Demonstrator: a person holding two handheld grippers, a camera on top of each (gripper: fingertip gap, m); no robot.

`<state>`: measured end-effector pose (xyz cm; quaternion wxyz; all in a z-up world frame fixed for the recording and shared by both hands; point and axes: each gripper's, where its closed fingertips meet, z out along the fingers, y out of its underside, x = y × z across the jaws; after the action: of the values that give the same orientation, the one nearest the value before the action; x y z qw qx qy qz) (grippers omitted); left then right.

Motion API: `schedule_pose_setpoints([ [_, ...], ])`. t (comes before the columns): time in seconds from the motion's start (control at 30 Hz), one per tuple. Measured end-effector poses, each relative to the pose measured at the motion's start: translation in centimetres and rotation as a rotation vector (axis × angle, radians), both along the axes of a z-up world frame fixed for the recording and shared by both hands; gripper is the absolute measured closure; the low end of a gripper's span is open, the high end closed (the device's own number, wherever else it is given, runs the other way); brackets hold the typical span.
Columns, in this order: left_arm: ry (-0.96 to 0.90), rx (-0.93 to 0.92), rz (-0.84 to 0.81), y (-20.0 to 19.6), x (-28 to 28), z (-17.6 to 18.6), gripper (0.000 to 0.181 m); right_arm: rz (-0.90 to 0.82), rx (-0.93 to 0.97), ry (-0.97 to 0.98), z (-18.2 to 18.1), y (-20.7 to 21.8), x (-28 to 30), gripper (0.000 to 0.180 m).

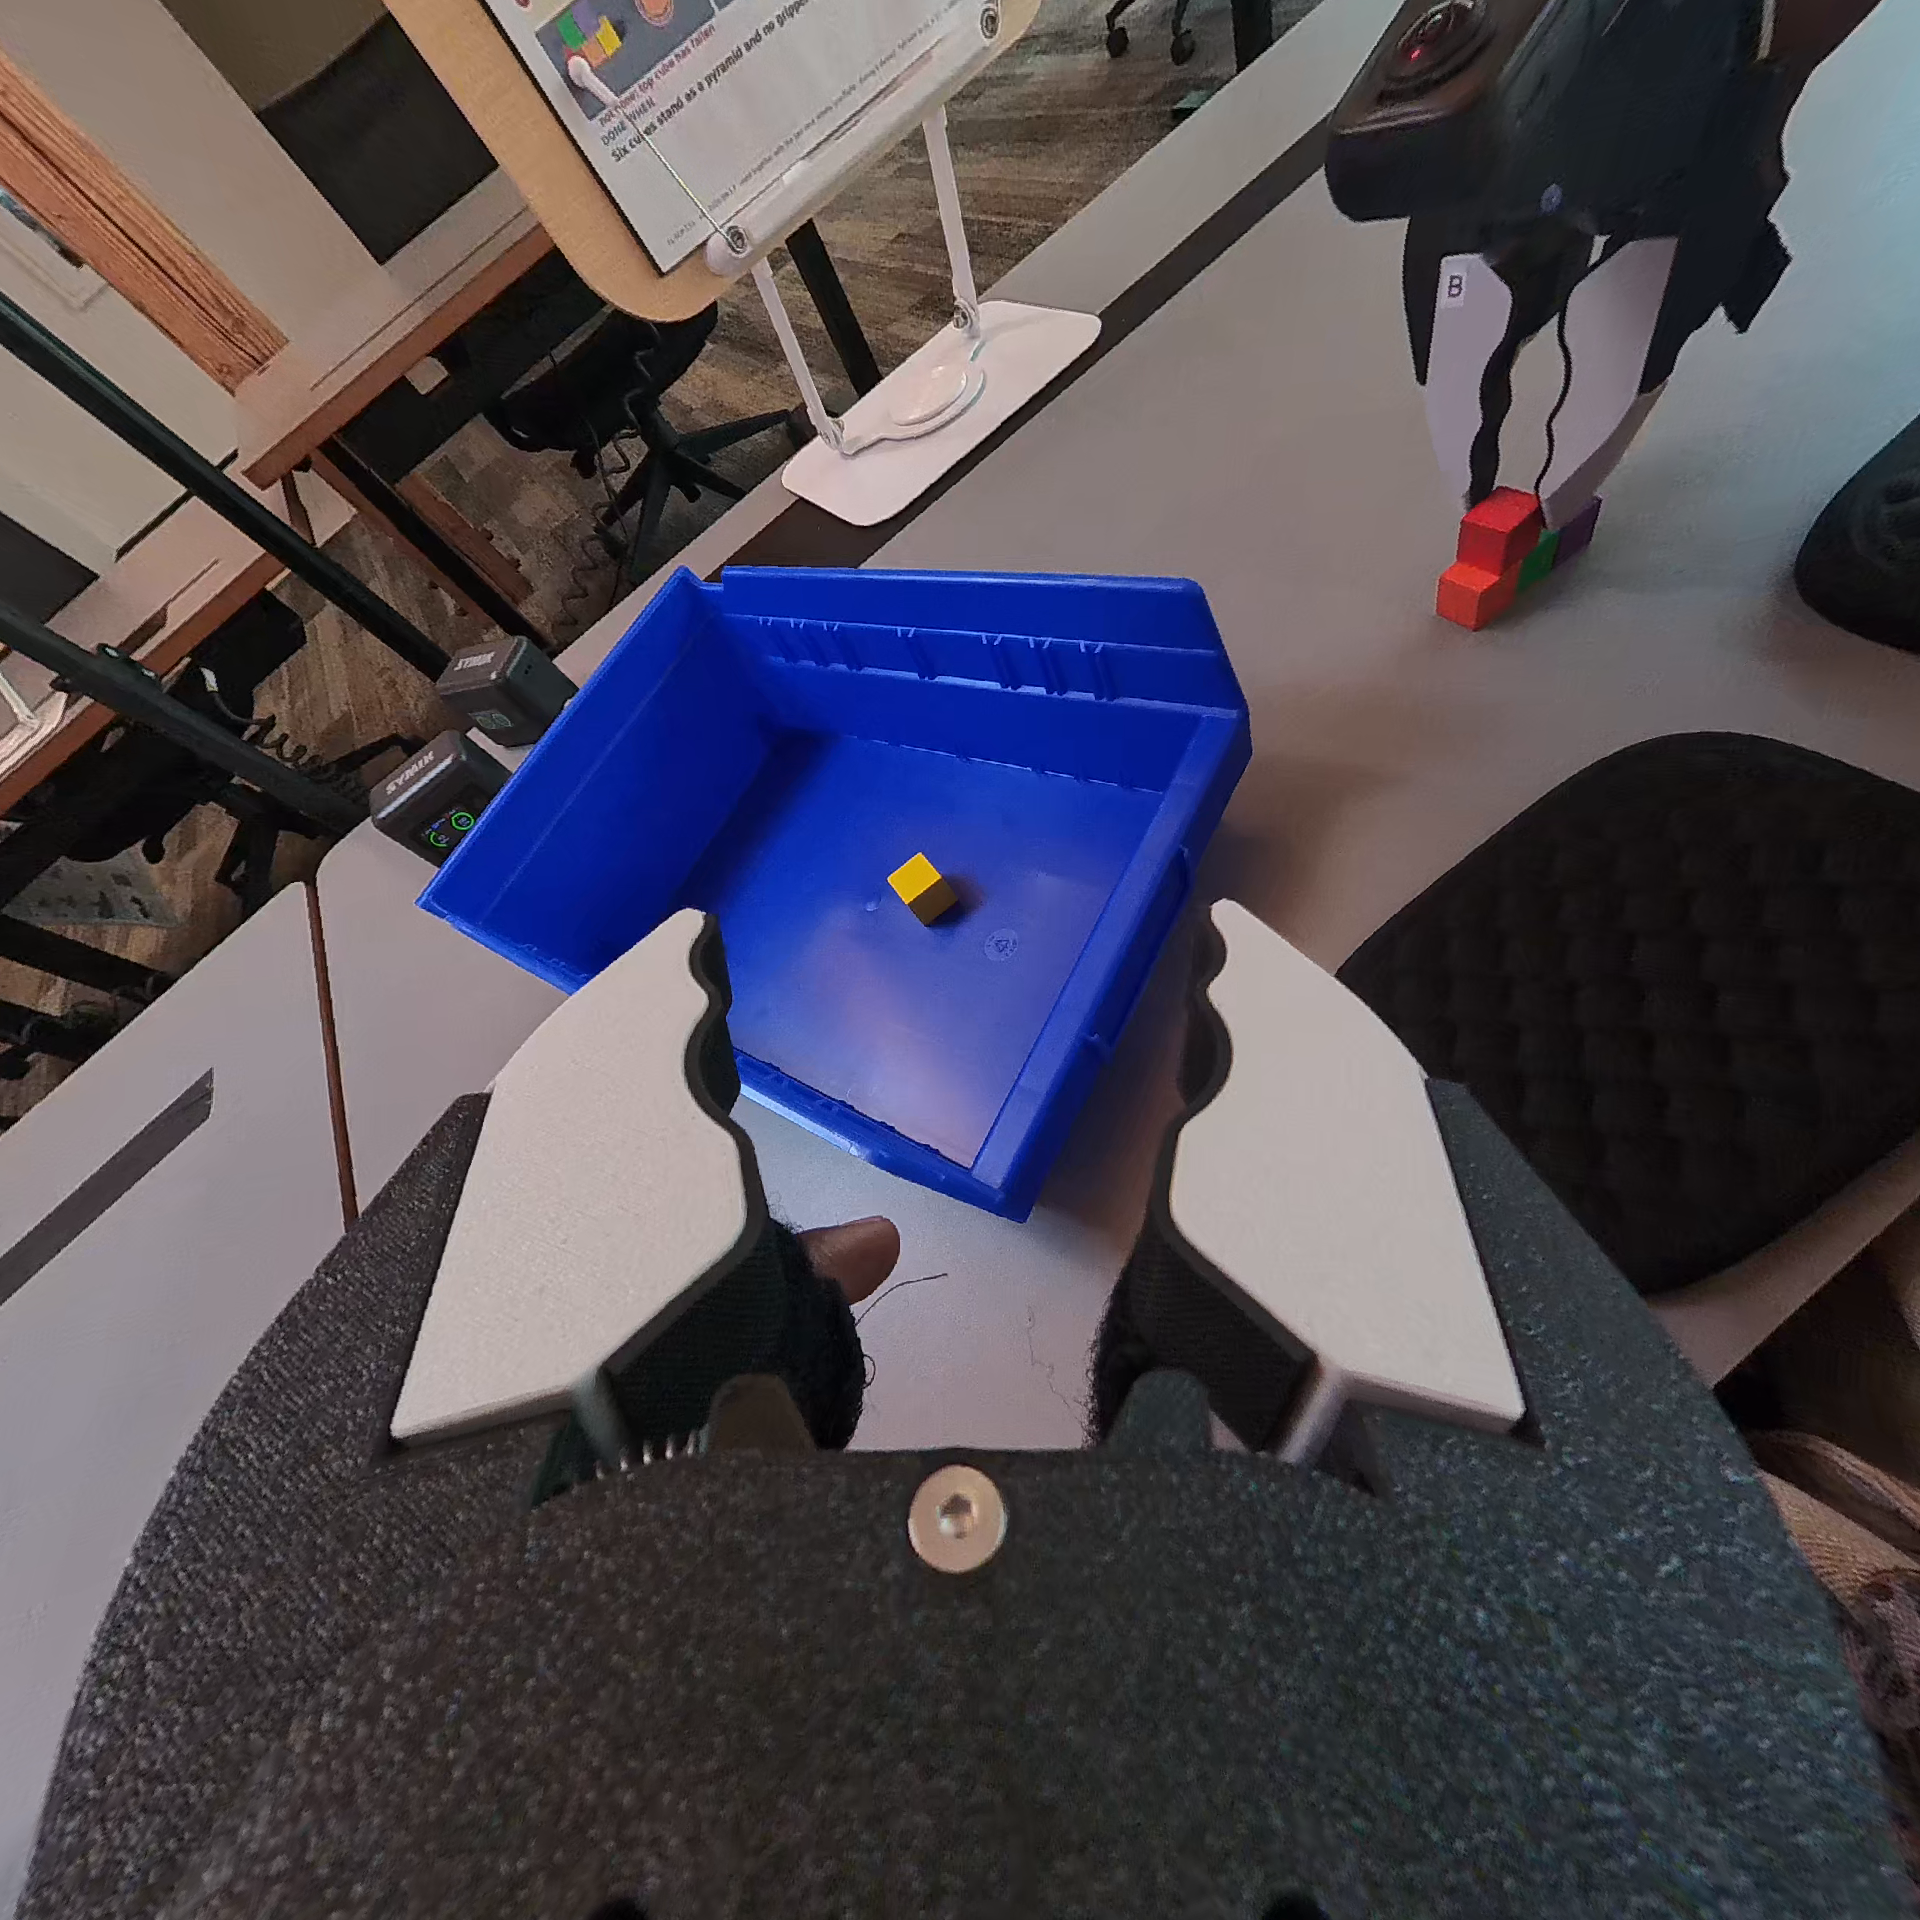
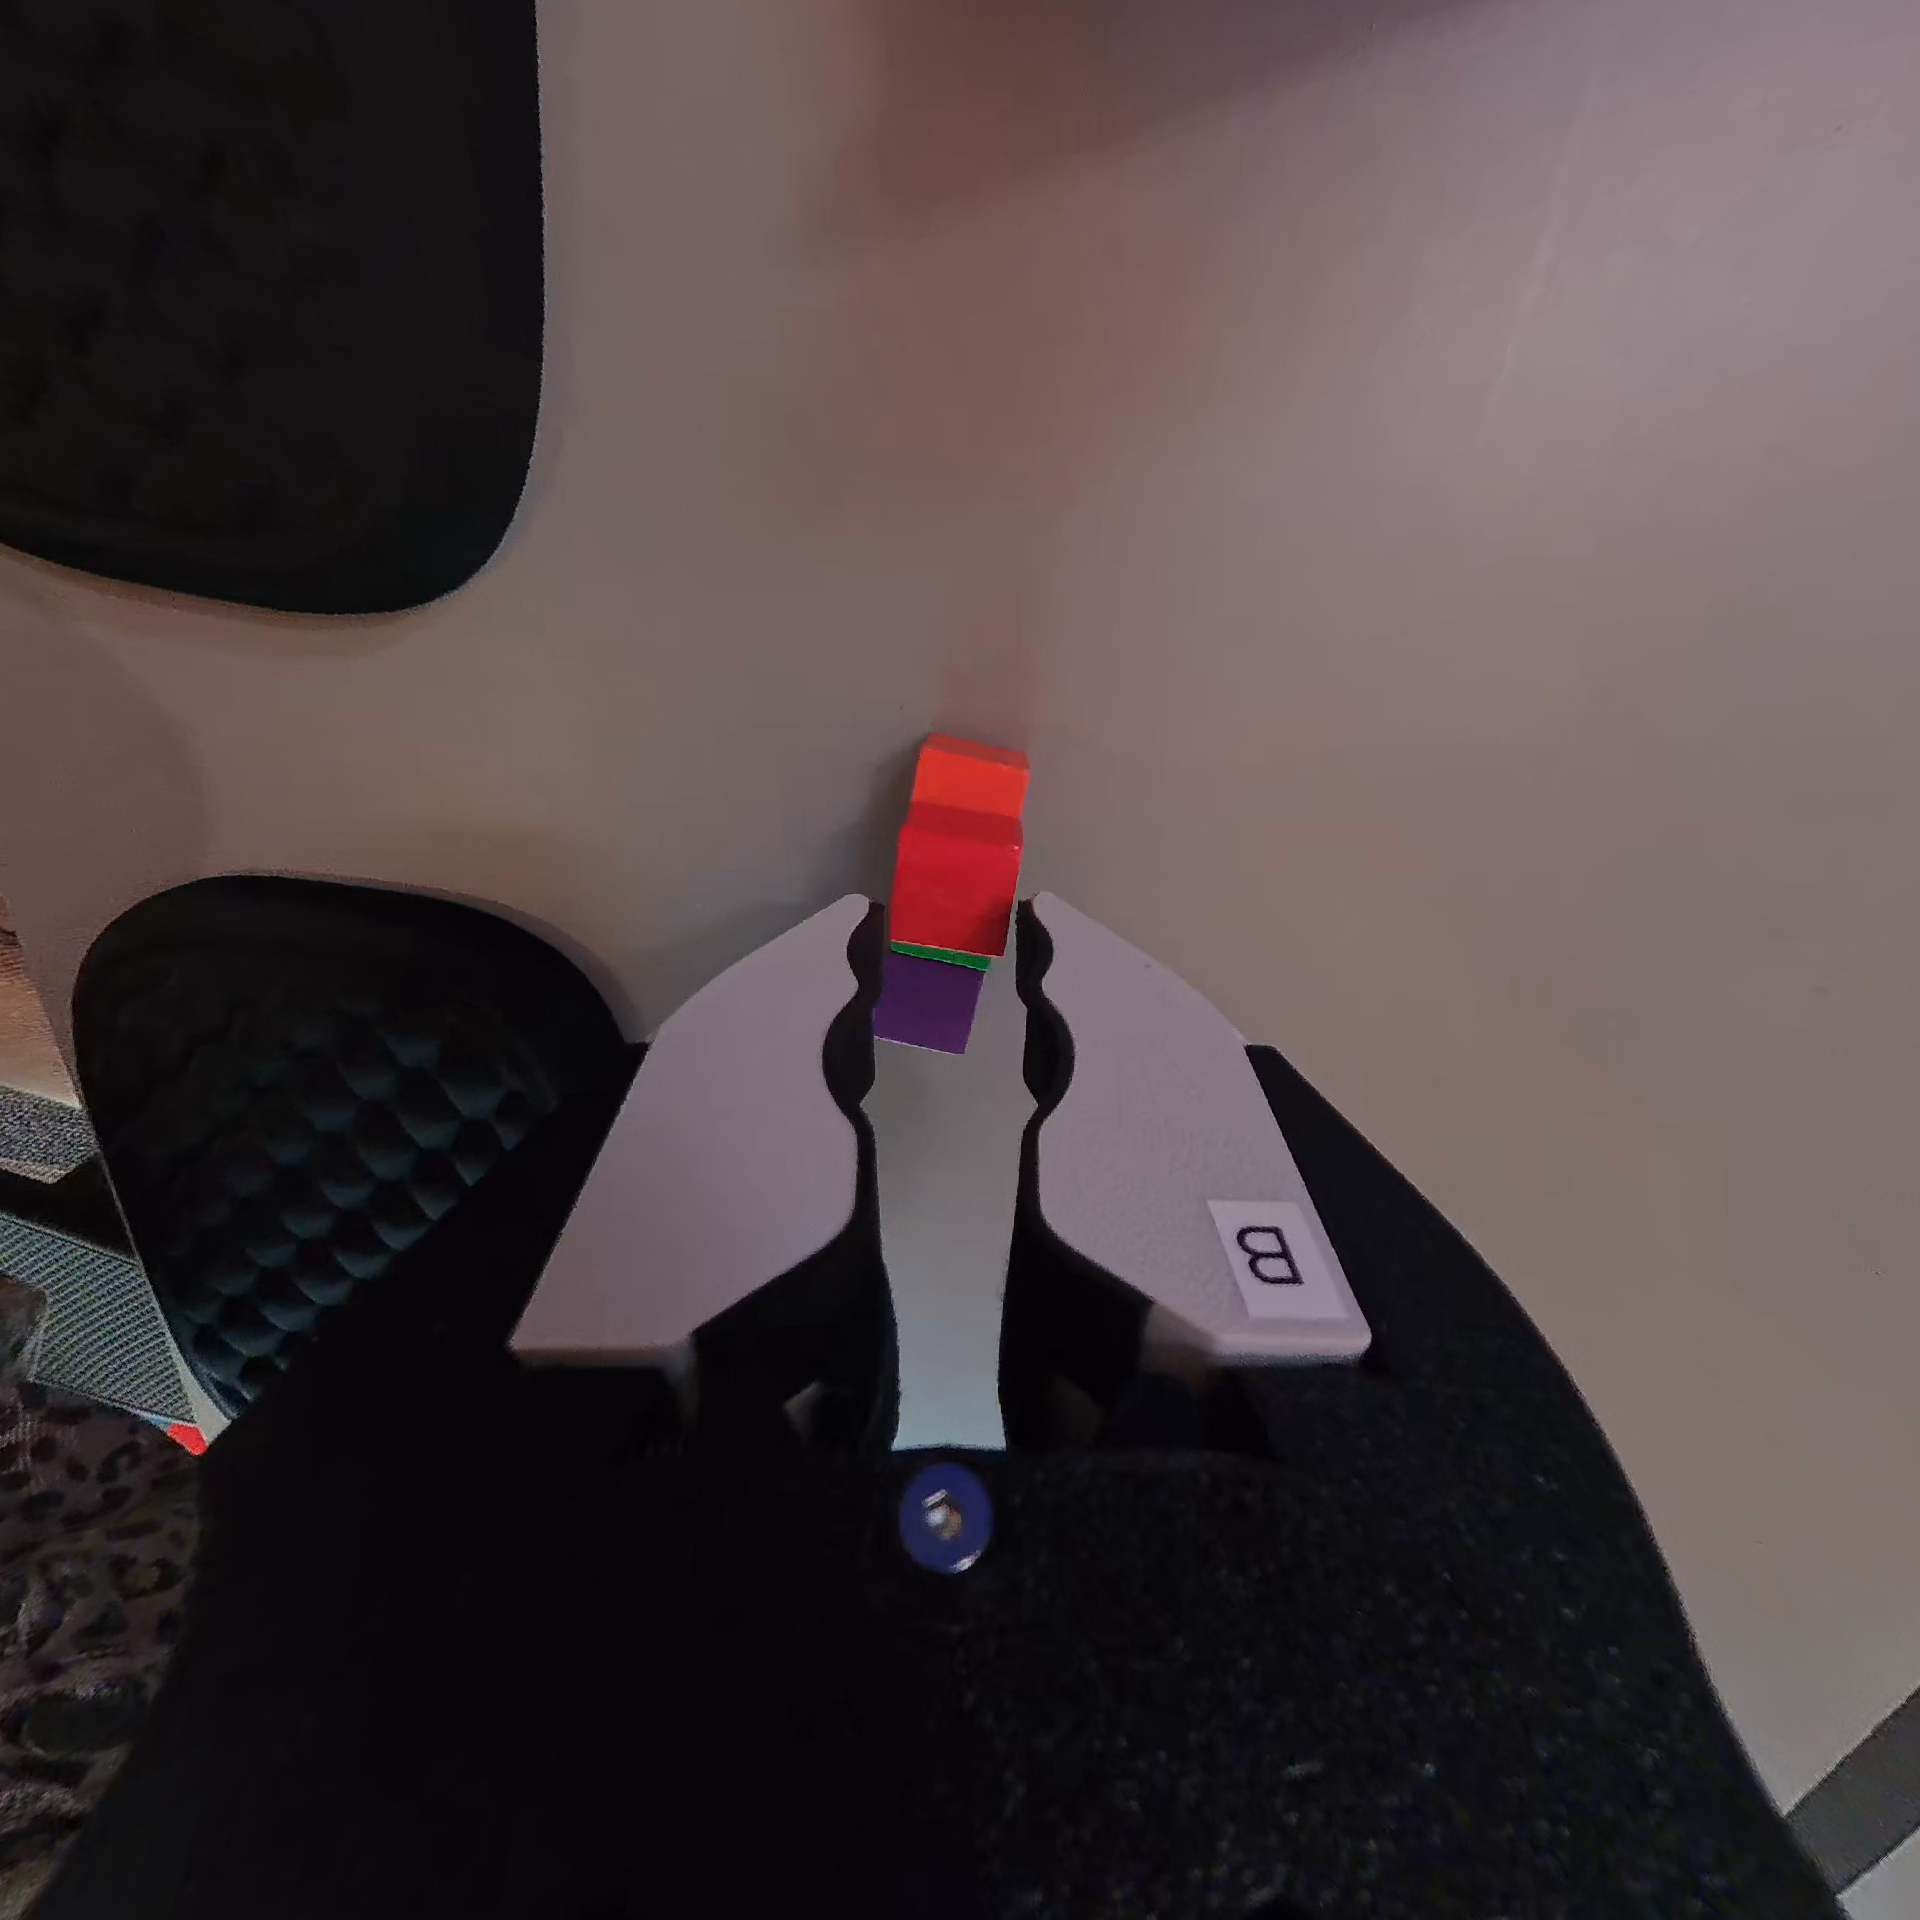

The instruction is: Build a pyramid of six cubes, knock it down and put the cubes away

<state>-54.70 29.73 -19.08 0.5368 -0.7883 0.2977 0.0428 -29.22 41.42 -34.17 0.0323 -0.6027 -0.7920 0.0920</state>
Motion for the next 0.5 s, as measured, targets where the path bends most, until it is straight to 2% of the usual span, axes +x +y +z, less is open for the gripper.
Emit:
schedule_pose_setpoints([
  [0.03, 0.0, 0.0, 0.0, 0.0, -0.01, 0.0, 0.097, -0.001, 0.001, 0.0, 0.0, -0.03, 0.0, 0.156],
  [0.5, 0.0, -0.002, 0.0, -0.06, -0.01, -0.03, 0.097, -0.047, -0.012, 0.01, -0.08, -0.2, -0.07, 0.157],
])
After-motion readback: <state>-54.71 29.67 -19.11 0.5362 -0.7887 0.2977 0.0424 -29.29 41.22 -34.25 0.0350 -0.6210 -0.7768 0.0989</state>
